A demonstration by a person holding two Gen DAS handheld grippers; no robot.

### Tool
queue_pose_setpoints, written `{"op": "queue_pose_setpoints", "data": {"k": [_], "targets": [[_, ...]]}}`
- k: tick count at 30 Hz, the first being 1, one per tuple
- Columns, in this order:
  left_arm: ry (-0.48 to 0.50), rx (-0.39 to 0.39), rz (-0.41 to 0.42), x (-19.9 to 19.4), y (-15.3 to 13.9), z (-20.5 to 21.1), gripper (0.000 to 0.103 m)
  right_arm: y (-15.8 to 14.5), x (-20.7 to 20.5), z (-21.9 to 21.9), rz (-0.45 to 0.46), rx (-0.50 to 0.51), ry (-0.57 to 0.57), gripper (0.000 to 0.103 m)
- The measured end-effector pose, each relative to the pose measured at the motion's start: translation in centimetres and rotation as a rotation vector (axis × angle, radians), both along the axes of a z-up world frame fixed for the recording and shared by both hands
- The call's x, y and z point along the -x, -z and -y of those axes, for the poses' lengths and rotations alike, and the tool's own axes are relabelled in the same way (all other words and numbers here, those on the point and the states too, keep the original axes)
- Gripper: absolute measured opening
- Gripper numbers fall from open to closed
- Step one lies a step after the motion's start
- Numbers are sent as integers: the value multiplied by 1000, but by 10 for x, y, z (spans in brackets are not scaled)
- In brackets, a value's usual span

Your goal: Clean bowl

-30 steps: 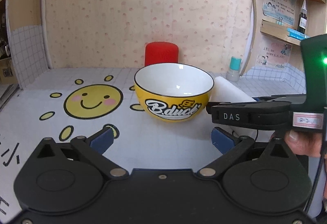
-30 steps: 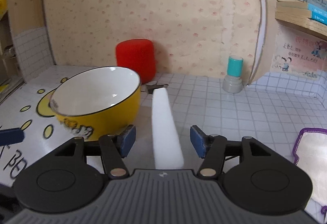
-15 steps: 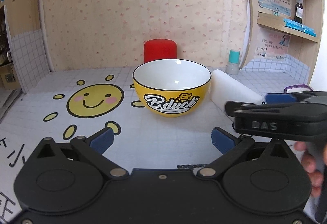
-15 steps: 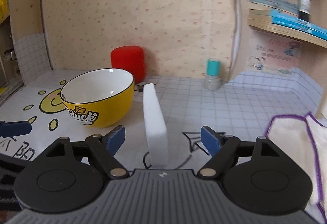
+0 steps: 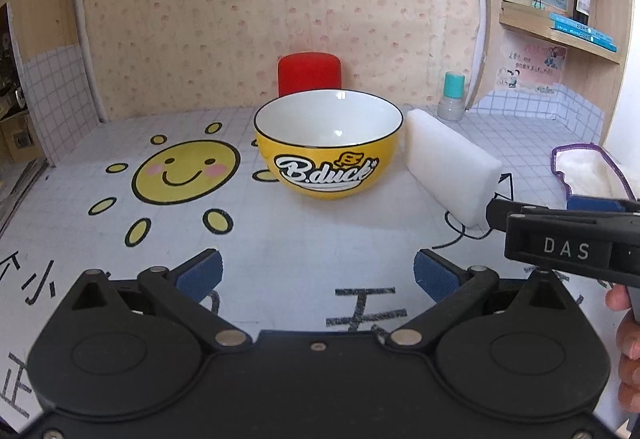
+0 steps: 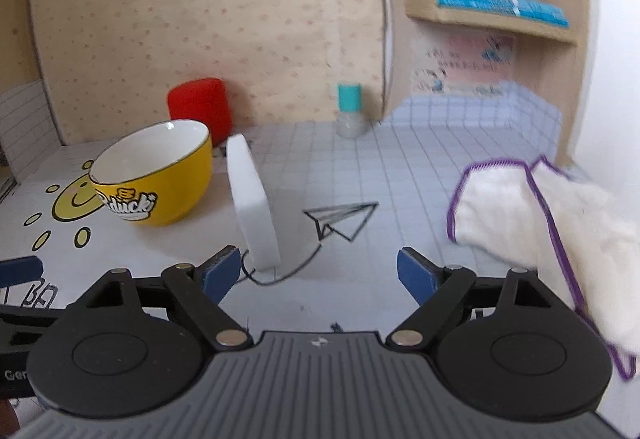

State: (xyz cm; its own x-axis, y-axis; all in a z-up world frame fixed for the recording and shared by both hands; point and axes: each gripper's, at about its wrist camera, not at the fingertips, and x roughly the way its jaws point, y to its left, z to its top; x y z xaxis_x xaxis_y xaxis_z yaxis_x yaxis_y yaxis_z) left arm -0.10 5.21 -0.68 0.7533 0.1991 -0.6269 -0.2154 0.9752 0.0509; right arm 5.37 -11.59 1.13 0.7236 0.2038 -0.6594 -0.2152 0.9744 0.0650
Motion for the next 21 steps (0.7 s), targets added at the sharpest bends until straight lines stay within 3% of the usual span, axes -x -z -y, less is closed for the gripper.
{"op": "queue_pose_setpoints", "data": {"k": [4, 8, 13, 21], "targets": [[-6, 10, 6, 3, -2, 0, 102, 3, -1, 5, -78, -50, 34, 86], [-9, 16, 5, 3, -1, 0, 102, 3, 0, 11, -87, -74, 47, 86], [-8, 28, 5, 3, -1, 1, 102, 0, 7, 2, -43, 38, 60, 86], [-4, 35, 16, 3, -3, 0, 102, 0, 3, -1, -47, 123, 35, 86]]}}
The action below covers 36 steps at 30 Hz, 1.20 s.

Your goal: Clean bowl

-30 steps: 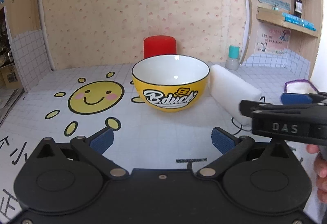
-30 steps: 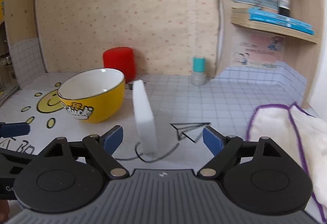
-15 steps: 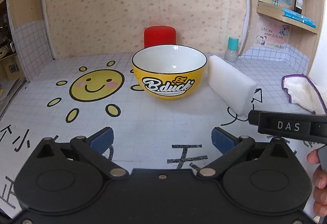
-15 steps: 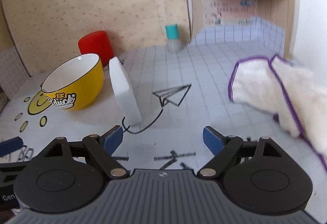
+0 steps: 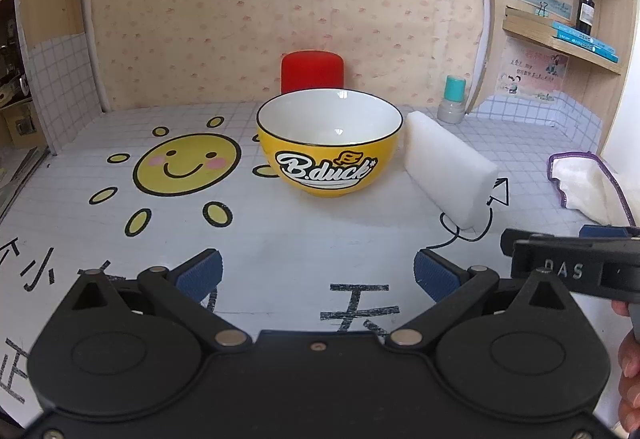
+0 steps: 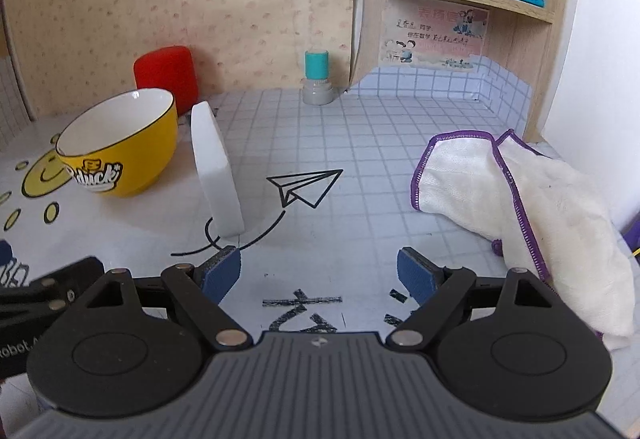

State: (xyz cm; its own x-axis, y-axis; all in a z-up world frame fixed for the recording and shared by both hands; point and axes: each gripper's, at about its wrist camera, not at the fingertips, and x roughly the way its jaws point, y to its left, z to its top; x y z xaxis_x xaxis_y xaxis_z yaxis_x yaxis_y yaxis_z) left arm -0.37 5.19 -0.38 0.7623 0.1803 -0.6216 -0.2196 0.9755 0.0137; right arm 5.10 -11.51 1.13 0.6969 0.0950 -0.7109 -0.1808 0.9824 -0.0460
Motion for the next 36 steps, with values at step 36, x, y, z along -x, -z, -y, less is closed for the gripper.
{"op": "queue_pose_setpoints", "data": {"k": [36], "targets": [[3, -118, -96, -5, -7, 9, 102, -4, 3, -27, 13, 125, 8, 86]]}}
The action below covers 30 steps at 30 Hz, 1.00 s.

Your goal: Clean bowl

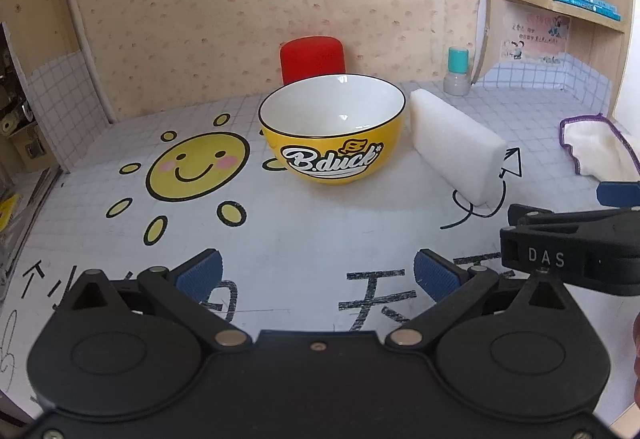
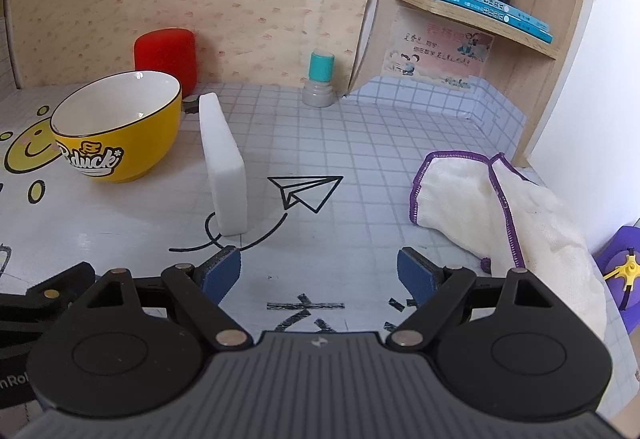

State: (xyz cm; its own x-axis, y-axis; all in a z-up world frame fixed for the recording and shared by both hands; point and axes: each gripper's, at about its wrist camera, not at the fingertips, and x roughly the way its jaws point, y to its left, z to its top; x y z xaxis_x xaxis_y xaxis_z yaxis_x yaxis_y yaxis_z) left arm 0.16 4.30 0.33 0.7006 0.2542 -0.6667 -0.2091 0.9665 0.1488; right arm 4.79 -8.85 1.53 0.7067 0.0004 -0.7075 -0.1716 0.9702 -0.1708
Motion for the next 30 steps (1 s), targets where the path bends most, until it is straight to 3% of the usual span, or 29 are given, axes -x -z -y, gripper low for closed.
{"op": "queue_pose_setpoints", "data": {"k": [30], "targets": [[9, 42, 25, 6, -3, -5, 102, -2, -1, -3, -2, -12, 5, 86]]}}
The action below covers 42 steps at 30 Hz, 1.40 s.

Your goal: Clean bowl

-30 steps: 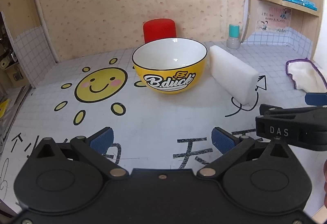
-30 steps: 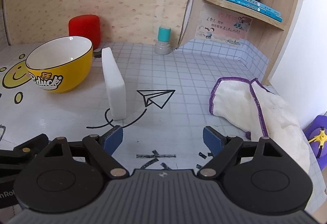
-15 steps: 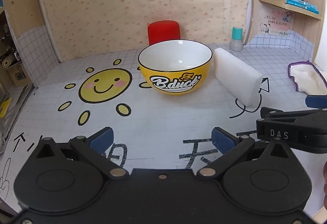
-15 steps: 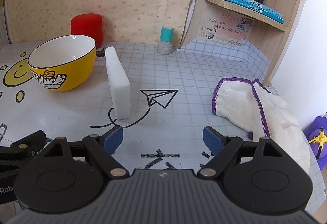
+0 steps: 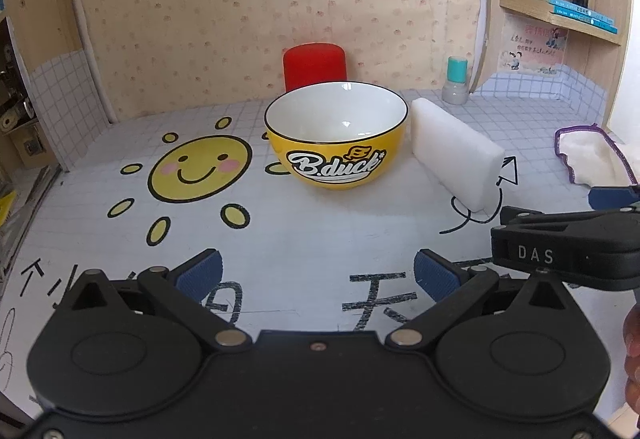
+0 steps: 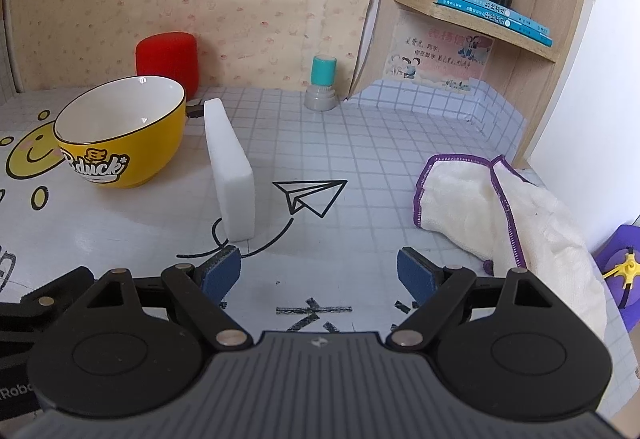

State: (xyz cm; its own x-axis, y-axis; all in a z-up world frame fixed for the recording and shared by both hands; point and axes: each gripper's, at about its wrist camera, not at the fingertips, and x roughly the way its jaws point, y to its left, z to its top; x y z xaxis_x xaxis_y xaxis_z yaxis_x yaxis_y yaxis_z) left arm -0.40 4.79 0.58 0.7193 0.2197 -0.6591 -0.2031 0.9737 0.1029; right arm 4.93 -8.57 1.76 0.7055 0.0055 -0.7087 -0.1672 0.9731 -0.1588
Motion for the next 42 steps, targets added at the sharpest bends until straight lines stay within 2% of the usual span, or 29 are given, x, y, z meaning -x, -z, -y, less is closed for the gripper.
{"op": "queue_pose_setpoints", "data": {"k": [12, 22, 42], "targets": [[1, -24, -3, 1, -2, 4, 102, 0, 0, -1, 5, 12, -11, 86], [0, -50, -3, 3, -2, 7, 102, -1, 2, -4, 33, 62, -19, 86], [25, -22, -24, 2, 1, 5, 102, -4, 0, -10, 74, 146, -33, 86]]}}
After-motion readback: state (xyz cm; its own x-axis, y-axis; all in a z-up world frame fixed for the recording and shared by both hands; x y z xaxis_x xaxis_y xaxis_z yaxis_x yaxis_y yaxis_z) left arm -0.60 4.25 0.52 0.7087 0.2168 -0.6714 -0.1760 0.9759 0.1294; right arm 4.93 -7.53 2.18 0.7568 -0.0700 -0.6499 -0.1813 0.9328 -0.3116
